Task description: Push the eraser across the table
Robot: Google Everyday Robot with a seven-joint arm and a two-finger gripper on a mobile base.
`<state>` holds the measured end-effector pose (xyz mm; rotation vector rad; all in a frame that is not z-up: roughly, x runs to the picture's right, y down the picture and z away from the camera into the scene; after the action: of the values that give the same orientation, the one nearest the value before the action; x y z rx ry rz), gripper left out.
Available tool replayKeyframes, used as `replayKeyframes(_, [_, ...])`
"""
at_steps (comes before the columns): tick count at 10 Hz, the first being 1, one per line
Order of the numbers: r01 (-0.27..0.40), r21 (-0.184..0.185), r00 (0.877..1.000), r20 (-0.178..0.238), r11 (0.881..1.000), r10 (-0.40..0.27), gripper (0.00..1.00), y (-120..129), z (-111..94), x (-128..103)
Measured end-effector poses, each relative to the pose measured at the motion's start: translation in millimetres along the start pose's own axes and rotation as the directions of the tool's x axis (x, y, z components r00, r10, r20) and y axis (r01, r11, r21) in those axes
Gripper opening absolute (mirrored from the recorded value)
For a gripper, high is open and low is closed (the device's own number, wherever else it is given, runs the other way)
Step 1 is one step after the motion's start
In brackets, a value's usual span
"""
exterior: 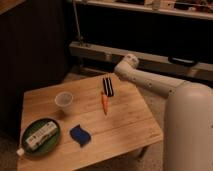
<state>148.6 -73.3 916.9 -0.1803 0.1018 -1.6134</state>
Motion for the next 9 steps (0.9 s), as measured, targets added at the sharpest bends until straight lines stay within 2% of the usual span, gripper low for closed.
replayKeyframes(1, [-0.110, -0.014, 0.994, -0.030, 0.994, 0.109, 0.00, 7.2, -3.2, -1.5])
replayKeyframes(2, [-0.192, -0.020, 0.980, -0.054, 0.981, 0.190, 0.00, 13.8, -6.0, -2.7])
replayKeyframes(3, [-0.273, -0.017, 0.959, -0.080, 0.962, 0.271, 0.00, 16.8, -9.2, -3.4])
replayKeyframes(4, [-0.364, -0.002, 0.926, -0.113, 0.932, 0.361, 0.00, 16.3, -14.5, -2.2])
replayKeyframes(5, [-0.396, 0.004, 0.911, -0.121, 0.918, 0.394, 0.00, 17.2, -16.0, -1.2])
replayKeyframes(6, [-0.412, 0.007, 0.905, -0.110, 0.911, 0.410, 0.00, 18.8, -14.1, -2.3])
replayKeyframes(7, [-0.430, 0.038, 0.897, -0.094, 0.902, 0.431, 0.00, 22.5, -12.6, 1.8])
replayKeyframes(8, [-0.467, 0.042, 0.880, -0.077, 0.883, 0.469, 0.00, 32.7, -9.5, 0.2])
replayKeyframes(9, [-0.542, 0.047, 0.837, -0.051, 0.839, 0.544, 0.00, 42.2, -6.0, -2.4])
